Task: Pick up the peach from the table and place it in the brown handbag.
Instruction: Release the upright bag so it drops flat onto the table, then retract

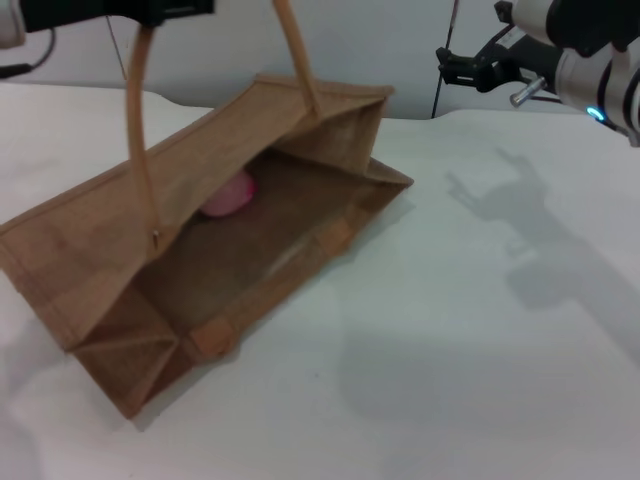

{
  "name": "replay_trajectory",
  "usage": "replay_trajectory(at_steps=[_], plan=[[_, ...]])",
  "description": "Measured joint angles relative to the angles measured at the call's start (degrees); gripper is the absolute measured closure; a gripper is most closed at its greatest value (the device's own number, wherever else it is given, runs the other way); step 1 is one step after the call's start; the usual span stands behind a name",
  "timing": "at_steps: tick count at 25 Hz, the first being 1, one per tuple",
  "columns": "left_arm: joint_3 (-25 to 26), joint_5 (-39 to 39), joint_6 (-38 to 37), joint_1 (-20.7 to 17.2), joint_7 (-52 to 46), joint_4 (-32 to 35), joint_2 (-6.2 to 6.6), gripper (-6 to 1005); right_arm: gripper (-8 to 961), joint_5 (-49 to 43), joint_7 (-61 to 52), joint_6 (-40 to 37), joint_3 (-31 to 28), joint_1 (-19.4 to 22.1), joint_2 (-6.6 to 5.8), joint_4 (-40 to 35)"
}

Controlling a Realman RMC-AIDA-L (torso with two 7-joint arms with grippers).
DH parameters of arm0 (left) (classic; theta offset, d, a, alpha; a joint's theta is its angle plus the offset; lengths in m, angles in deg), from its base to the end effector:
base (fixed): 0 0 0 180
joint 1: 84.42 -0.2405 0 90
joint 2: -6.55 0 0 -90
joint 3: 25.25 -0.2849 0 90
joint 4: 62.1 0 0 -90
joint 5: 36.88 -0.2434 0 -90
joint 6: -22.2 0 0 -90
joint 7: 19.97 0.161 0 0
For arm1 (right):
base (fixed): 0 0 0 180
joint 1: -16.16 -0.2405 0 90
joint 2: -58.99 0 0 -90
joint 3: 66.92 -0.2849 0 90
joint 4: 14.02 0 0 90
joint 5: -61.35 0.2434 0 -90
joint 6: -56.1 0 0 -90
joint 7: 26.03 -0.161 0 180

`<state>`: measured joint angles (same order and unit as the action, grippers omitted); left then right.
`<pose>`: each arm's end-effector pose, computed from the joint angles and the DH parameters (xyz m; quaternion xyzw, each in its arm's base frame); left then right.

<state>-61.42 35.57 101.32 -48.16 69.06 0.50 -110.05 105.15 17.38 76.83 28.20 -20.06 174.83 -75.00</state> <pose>-0.2099 0.4668 0.1176 -0.8956 -0.1097 -0.2630 0.3417 0.1588 0.5127 -0.0441 -0.8777 0.1221 0.0702 0.4581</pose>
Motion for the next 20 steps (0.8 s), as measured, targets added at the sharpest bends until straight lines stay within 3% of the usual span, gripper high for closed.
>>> replay_trajectory(at_steps=[12, 20], plan=[[0.0, 2.4, 11.2, 5.6, 7.8, -13.0, 0.14, 118, 57, 0.8, 0.0, 0.0, -0.1, -0.6, -0.01, 0.1], [-0.2, 2.0, 14.7, 7.3, 11.3, -16.5, 0.04, 120, 56, 0.9, 0.0, 0.0, -0.5, -0.9, 0.0, 0.5]])
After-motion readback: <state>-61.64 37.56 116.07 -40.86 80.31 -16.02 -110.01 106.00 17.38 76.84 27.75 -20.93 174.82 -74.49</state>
